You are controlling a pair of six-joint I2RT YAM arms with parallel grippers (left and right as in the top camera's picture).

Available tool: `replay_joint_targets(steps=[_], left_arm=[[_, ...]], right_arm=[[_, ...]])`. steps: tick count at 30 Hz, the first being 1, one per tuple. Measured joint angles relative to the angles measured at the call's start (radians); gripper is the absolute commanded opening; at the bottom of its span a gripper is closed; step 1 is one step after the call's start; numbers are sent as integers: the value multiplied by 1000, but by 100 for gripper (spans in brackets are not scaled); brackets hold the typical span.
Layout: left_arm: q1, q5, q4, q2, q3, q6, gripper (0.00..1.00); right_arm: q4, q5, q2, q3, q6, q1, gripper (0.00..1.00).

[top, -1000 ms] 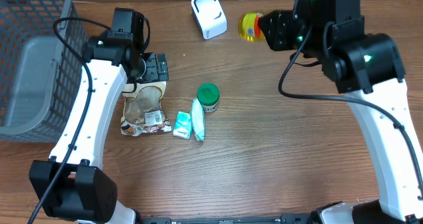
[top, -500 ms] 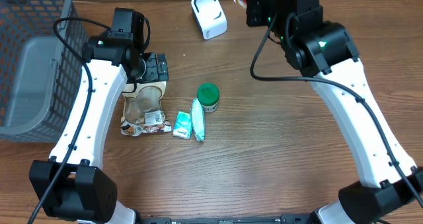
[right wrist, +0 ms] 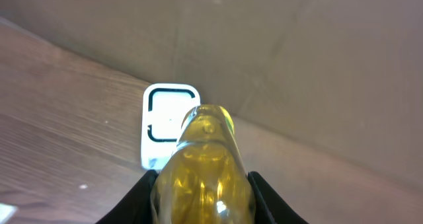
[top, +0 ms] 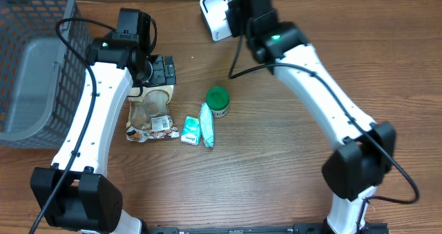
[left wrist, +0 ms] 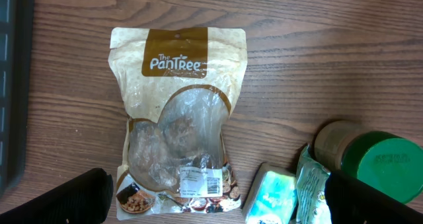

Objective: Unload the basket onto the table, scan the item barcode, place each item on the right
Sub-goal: 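Carry the Vim bottle up toward the white scanner, then hold the Vim bottle in front of the scanner with right gripper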

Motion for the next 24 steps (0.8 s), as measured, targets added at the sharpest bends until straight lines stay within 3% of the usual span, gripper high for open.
replay_joint_targets(steps=[12,24], left_arm=[[0,0,0,0,0,0,99],[0,0,0,0,0,0,100]], right_arm=[[308,255,211,0,-444,105,4],[505,322,311,-1,-531,83,4]])
